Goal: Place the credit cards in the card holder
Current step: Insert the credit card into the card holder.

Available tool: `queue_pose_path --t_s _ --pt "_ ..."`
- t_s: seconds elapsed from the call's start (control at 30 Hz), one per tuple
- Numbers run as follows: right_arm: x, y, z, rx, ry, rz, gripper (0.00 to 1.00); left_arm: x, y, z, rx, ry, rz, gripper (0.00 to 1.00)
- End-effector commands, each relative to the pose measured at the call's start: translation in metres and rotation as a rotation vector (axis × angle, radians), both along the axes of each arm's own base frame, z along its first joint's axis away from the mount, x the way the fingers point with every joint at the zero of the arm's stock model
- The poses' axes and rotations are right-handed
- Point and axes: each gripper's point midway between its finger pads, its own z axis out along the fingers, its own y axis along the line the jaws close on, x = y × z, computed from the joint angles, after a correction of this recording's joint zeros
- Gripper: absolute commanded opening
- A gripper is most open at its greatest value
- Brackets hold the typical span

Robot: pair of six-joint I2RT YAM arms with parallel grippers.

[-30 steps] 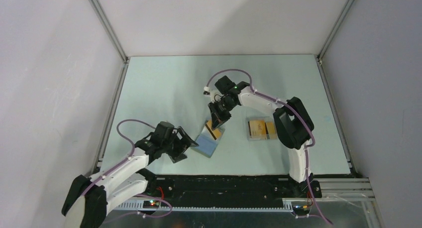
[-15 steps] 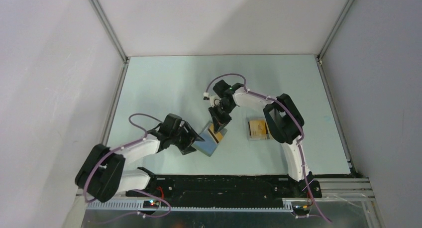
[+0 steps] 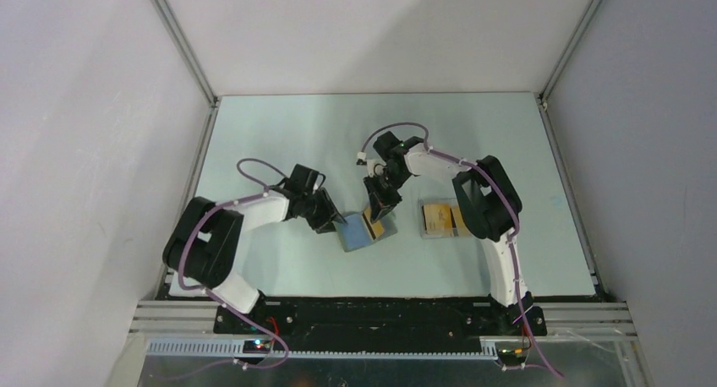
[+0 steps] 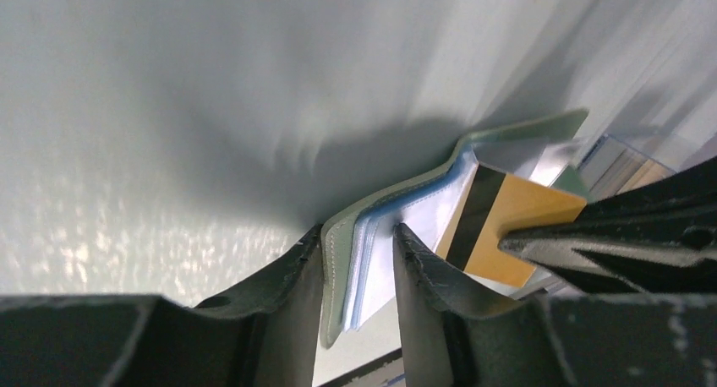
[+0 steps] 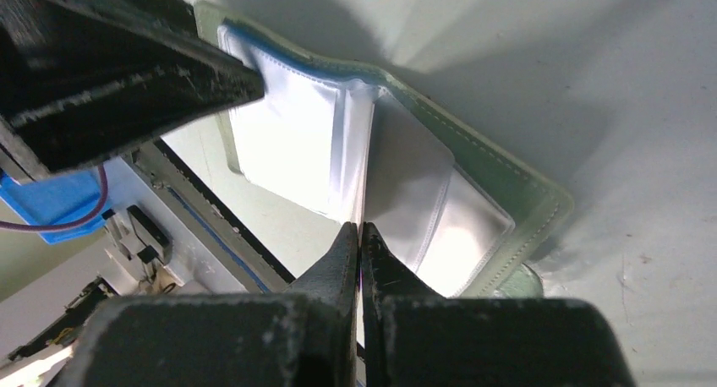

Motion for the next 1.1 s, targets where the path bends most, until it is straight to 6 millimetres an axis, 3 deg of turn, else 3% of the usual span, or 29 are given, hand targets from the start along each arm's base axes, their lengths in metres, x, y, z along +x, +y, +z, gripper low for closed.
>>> queue_pose_path --t_s 0.0,0.3,0.57,0.83,1.07 --pt "-0.009 0.0 0.01 0.048 0.027 0.006 0.0 0.03 0.017 -0.008 0.135 -0.07 -0.132 0.4" --pt "0.0 -0.002 0.01 0.168 0.097 -0.061 0.0 0.036 0.034 -0.01 0.255 -0.053 -0.19 0.52" --pt "0.006 0.01 0.019 0.227 0.093 -0.084 0.0 0.02 0.055 0.005 0.34 -0.055 -0.209 0.63" --pt "0.001 0.011 0.011 0.215 0.125 -0.082 0.0 -0.009 0.053 0.002 0.324 -0.009 -0.245 0.62" --pt "-0.005 0.007 0.0 0.162 0.163 -0.087 0.0 -0.011 0.033 -0.004 0.28 0.022 -0.29 0.62"
